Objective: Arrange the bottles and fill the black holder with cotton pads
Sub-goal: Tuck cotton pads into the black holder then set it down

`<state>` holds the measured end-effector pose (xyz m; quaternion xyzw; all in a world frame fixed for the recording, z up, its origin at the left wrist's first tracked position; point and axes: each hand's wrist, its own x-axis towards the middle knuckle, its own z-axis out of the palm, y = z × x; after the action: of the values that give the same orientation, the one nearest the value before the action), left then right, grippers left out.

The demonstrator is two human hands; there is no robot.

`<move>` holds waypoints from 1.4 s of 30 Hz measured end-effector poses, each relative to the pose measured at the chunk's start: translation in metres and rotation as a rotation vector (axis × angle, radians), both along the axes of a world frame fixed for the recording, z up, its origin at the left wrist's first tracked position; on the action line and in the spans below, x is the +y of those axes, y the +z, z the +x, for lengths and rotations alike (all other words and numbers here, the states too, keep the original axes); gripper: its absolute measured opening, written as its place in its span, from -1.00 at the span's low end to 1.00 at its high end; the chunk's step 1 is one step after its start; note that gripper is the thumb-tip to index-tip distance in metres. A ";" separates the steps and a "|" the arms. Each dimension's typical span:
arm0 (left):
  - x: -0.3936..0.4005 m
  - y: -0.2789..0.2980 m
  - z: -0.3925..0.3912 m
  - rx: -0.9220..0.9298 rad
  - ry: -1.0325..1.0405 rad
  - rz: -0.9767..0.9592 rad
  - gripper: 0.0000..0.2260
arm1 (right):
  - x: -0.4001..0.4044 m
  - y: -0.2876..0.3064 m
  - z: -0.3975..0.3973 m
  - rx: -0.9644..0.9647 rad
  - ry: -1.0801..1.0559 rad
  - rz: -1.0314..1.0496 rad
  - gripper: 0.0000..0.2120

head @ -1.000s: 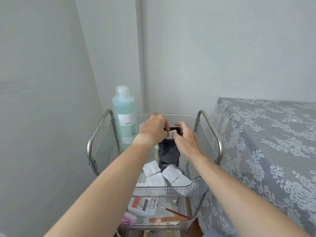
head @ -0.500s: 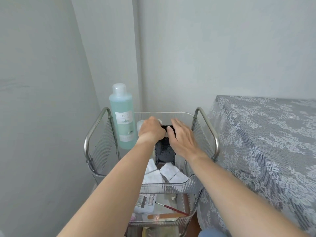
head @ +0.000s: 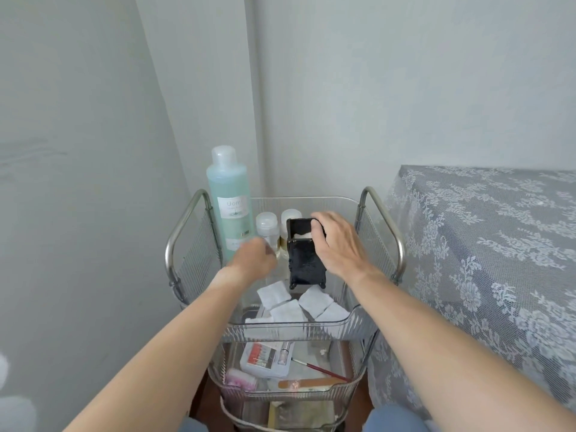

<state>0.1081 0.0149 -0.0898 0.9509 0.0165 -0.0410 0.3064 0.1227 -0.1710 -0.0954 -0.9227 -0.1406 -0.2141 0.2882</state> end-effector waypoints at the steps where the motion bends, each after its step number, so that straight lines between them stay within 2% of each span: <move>1: 0.004 -0.005 -0.004 0.102 -0.059 0.124 -0.82 | 0.000 -0.001 -0.001 0.015 0.000 -0.036 -0.59; 3: 0.009 -0.016 -0.014 0.223 -0.125 0.295 -0.84 | 0.003 -0.003 -0.005 0.060 -0.001 -0.151 -0.44; 6: 0.007 -0.026 -0.020 0.207 -0.119 0.407 -0.65 | 0.007 -0.002 -0.010 0.066 -0.005 -0.248 -0.31; 10: 0.001 -0.029 -0.014 0.168 -0.130 0.381 -0.65 | 0.007 0.002 -0.012 0.040 -0.003 -0.255 -0.30; 14: -0.001 -0.029 -0.014 0.187 -0.151 0.385 -0.54 | 0.004 0.003 -0.014 0.043 0.004 -0.159 -0.33; 18: -0.001 -0.018 -0.013 0.216 -0.169 0.387 -0.68 | 0.005 0.004 -0.013 0.060 -0.002 -0.133 -0.33; 21: 0.005 0.012 -0.006 0.237 -0.201 0.471 -0.82 | 0.007 0.005 -0.011 0.054 0.004 -0.151 -0.36; 23: 0.010 0.039 0.003 0.238 -0.184 0.515 -0.81 | 0.006 0.004 -0.010 0.052 0.016 -0.154 -0.36; 26: 0.012 0.079 0.017 0.103 -0.150 0.439 -0.81 | 0.005 0.000 -0.011 0.055 0.015 -0.180 -0.32; 29: 0.007 0.102 0.027 -0.144 -0.048 0.250 -0.74 | 0.008 0.000 -0.014 0.070 0.022 -0.164 -0.33; 31: 0.000 0.107 0.028 -0.217 -0.063 0.132 -0.73 | 0.010 0.003 -0.015 0.089 0.048 -0.094 -0.38; 34: -0.013 0.103 0.027 -0.208 -0.118 0.014 -0.75 | 0.007 0.008 -0.016 0.054 0.061 0.020 -0.50; 37: -0.023 0.088 0.025 -0.163 -0.058 -0.074 -0.74 | 0.005 0.008 -0.016 -0.007 0.023 0.067 -0.70; 39: -0.025 0.082 0.024 -0.147 -0.035 -0.083 -0.72 | 0.007 0.008 -0.015 -0.028 -0.004 0.069 -0.81; 42: -0.028 0.077 0.027 -0.140 -0.123 0.004 -0.73 | 0.007 0.008 -0.014 -0.070 -0.018 0.088 -0.83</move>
<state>0.1352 -0.0133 -0.0133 0.9512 -0.0632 0.0071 0.3018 0.1086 -0.1639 -0.0873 -0.9023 -0.1329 -0.2548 0.3214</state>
